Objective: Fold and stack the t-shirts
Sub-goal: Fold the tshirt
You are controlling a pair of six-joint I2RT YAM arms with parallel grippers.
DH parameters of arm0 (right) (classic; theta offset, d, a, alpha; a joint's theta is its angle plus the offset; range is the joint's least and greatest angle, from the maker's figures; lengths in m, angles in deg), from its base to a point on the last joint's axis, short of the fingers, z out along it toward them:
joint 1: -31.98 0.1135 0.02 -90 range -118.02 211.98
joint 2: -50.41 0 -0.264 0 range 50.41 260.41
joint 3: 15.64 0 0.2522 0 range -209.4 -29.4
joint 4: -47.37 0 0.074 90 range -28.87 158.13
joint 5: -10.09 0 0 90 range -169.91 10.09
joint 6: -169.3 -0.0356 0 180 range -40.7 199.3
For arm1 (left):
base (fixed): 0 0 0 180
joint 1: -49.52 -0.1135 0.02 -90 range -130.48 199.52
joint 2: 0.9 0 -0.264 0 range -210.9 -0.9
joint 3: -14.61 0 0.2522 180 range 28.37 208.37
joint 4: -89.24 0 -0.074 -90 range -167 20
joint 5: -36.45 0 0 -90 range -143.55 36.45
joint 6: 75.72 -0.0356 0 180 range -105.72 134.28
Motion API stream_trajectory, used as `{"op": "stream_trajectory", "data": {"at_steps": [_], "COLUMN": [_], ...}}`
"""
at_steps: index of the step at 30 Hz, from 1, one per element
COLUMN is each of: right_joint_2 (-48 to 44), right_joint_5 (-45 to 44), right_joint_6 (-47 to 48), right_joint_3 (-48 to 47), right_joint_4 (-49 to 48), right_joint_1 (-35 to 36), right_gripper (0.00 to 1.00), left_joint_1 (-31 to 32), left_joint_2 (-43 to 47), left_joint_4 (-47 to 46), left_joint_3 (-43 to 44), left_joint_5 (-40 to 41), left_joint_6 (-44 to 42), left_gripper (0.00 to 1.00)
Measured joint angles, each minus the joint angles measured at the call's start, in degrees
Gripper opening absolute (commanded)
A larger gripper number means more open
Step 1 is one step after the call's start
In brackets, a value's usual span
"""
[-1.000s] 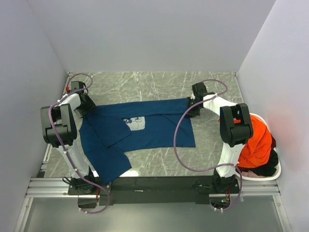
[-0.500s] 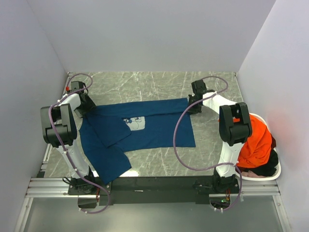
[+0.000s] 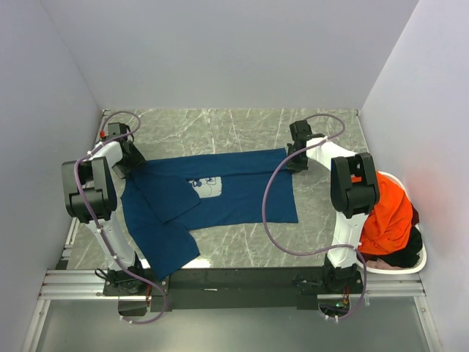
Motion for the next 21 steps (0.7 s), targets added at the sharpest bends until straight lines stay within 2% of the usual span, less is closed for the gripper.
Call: {"op": "stream_trajectory", "data": {"at_steps": [9,14,21], "right_joint_2": [-0.5,-4.8,-9.8], "right_joint_5": [-0.5,0.0,4.9], "right_joint_6": [0.1,-0.7,-3.8], "right_joint_3": [-0.3,1.9,3.4], "right_joint_4": [0.8,1.2,-1.7], "right_joint_1": [-0.1,0.0,3.3], "right_gripper": [0.29,0.31,0.31], "left_joint_1": [-0.1,-0.2,-0.2], "left_joint_2": [0.3,3.3,14.6], "left_joint_4": [-0.2,1.1,1.4], "left_joint_3": [0.0,0.0,-1.3], "left_joint_5": [-1.5,-2.2,-2.5], "left_joint_6": [0.0,0.1,0.7], "left_gripper": [0.77,0.79,0.77]}}
